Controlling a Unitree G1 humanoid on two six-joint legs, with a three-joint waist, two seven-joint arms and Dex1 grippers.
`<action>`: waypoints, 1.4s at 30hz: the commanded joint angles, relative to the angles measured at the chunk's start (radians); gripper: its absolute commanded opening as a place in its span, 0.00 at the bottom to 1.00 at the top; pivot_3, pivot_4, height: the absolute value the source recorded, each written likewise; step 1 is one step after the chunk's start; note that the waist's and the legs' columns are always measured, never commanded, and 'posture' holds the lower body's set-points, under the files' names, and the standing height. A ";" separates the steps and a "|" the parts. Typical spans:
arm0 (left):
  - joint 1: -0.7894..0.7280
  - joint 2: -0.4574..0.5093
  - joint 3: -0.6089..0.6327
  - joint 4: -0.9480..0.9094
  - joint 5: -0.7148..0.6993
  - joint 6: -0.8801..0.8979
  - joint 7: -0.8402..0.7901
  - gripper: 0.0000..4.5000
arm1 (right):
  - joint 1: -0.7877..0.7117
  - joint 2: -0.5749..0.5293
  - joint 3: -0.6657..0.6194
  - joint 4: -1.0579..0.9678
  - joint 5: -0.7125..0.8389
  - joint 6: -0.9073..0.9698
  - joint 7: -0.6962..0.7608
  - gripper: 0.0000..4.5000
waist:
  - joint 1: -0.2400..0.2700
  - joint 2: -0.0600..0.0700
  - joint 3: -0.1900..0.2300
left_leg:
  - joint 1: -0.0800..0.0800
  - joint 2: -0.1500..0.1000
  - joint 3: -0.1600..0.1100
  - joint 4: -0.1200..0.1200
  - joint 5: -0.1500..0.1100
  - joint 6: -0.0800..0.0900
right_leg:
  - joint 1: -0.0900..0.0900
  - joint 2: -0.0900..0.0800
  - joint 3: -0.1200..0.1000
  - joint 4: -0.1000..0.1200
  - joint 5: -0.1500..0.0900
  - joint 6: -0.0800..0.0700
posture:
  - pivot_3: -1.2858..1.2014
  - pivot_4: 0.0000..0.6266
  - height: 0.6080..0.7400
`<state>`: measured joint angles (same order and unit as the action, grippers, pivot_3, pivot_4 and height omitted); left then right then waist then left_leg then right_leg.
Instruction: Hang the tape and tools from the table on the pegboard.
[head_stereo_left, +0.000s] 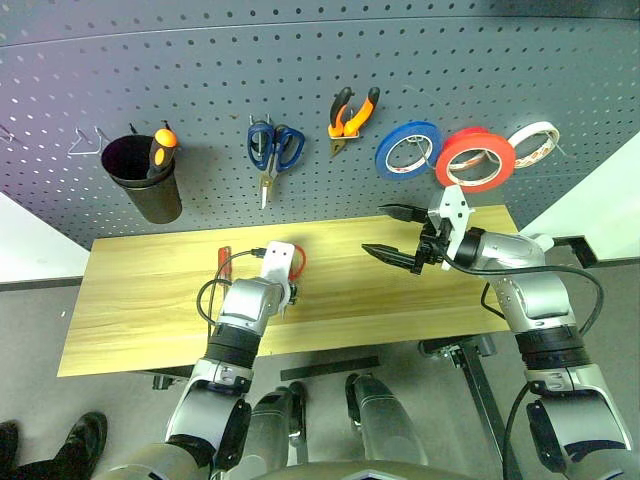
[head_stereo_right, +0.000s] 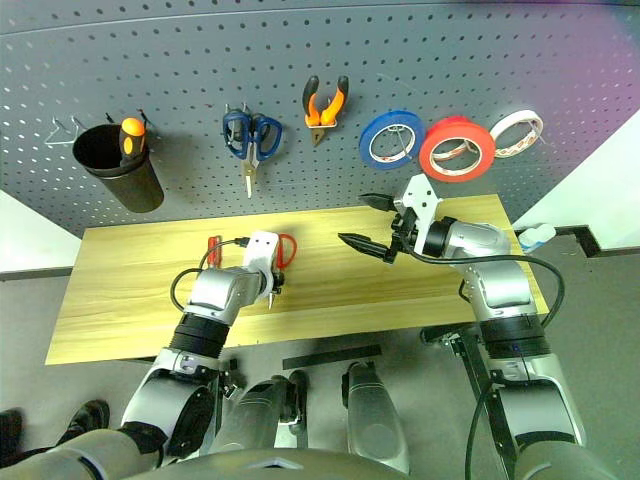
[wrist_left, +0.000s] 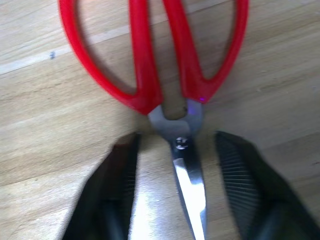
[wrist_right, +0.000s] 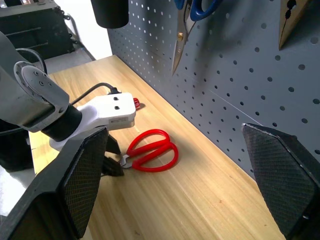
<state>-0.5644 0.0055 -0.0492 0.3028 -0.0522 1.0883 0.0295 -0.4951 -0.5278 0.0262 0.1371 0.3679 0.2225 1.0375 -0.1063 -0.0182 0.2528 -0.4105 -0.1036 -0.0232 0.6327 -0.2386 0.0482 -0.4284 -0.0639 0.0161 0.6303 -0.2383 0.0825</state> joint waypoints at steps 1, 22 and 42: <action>0.002 -0.013 0.008 -0.009 0.005 0.022 0.008 0.22 | -0.017 -0.012 -0.034 -0.042 0.019 0.000 -0.003 1.00 | 0.001 0.000 0.000 | 0.000 0.000 0.000 0.000 0.000 0.000 | 0.000 0.000 0.000 0.000 0.000 0.000 | 0.39 0.49 1.00; 0.030 0.044 -0.096 -0.170 0.055 -0.001 -0.029 0.06 | 0.009 -0.037 -0.019 -0.036 0.065 0.045 0.115 1.00 | 0.005 -0.002 0.019 | 0.000 0.000 0.000 0.000 0.000 0.000 | 0.000 0.000 0.000 0.000 0.000 0.000 | 0.40 0.49 1.00; 0.168 0.160 -0.165 -0.391 0.053 -0.106 -0.163 0.06 | 0.006 -0.073 -0.027 0.031 0.054 -0.027 0.243 1.00 | 0.008 -0.002 0.020 | -0.001 0.000 0.000 0.000 -0.001 0.000 | -0.001 0.000 0.000 -0.001 0.000 0.000 | 0.41 0.45 1.00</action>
<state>-0.4107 0.1516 -0.1969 -0.0316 0.0055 1.0149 -0.1059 -0.4789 -0.5822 0.0228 0.1728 0.4129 0.2110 1.2672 -0.0984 -0.0199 0.2730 -0.4120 -0.1035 -0.0231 0.6323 -0.2393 0.0481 -0.4298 -0.0641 0.0160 0.6294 -0.2384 0.0826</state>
